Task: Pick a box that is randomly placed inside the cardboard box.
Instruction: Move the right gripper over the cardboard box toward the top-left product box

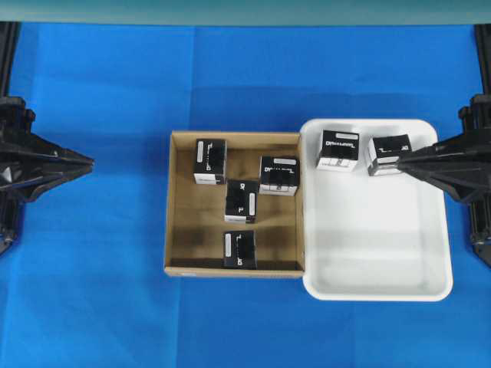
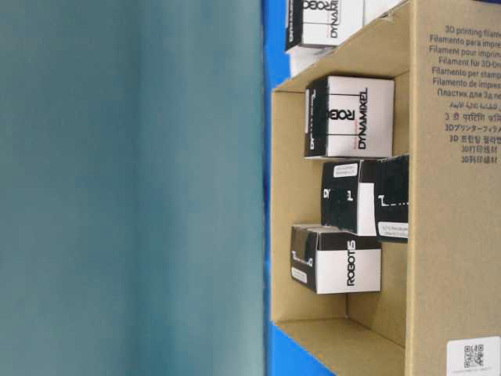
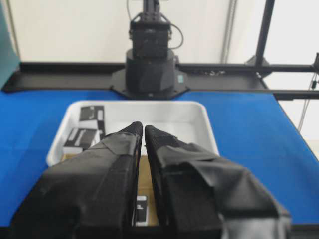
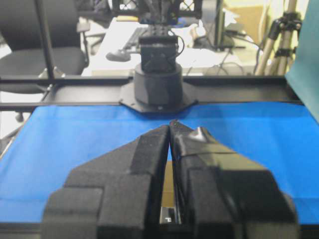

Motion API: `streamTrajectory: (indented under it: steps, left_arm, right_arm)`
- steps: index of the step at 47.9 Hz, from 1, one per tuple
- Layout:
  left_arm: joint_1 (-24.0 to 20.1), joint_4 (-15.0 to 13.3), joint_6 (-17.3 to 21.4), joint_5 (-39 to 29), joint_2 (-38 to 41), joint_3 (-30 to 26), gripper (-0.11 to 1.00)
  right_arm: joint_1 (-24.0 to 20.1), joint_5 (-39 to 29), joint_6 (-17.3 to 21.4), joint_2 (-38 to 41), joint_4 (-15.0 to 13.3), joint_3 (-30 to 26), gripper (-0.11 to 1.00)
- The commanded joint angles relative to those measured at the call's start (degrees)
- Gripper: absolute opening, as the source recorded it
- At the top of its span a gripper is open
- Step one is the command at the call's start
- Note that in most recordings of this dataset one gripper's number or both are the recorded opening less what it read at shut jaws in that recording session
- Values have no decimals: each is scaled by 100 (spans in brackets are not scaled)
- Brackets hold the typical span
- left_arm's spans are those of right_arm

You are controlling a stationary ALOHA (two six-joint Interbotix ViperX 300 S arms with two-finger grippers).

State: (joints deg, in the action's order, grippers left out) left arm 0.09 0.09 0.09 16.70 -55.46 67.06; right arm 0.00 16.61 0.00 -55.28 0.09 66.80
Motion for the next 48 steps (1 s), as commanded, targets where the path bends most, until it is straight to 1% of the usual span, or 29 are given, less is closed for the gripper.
streamTrajectory:
  steps: [1,2,3,5,6,8,10,14,18,19,22,27,31,37,41,44,48]
  left_arm:
    - [-18,70,-62,-281,53,-158,14]
    - [-18,62,-62,-396,44,-185,14]
    - [-18,70,-62,-589,35,-246,12]
    - [-18,70,-53,-844,9,-308,5]
    - [-18,62,-44,-984,-9,-343,1]
    - [-18,70,-35,-1257,-44,-422,-3]
    - [-18,70,-9,-1521,-88,-483,-6]
    - [-18,79,9,-2048,-202,-589,-7]
    - [-18,70,9,-2373,-334,-633,-7]
    - [-18,70,9,-2443,-360,-633,-7]
    - [-18,70,9,-2654,-448,-650,-7]
    - [-18,70,9,-2953,-554,-677,-7]
    - [-18,70,9,-3146,-606,-686,-7]
    - [-9,79,-35,-3384,-650,-703,-7]
    - [-9,70,-62,-3480,-677,-721,-7]
    - [-9,79,-62,-3560,-694,-729,-7]
    - [-9,79,-53,-3665,-729,-747,-7]
  right_arm:
    - [-79,-26,114,70,141,-264,14]
    - [-79,-79,123,97,229,-334,14]
    - [-70,-167,141,141,378,-413,12]
    - [-18,-387,229,229,624,-580,5]
    - [18,-589,299,308,791,-738,2]
    - [62,-870,378,413,932,-932,-1]
    - [70,-1134,457,545,1028,-1107,-2]
    - [70,-1547,729,861,1222,-1433,-2]
    - [123,-1811,1187,1239,1459,-1758,-2]
    - [149,-1898,1397,1406,1547,-1881,-2]
    - [211,-2074,1854,1749,1679,-2145,-2]
    - [281,-2522,2549,2382,1696,-2646,-2]
    - [343,-3050,2962,3006,1696,-3164,-2]
    - [475,-3876,3454,3832,1705,-3964,-2]
    - [563,-4430,3727,4368,1679,-4597,-2]
    - [659,-4878,3885,4825,1600,-5142,-2]
    - [747,-5256,4052,5370,1582,-5634,-2]
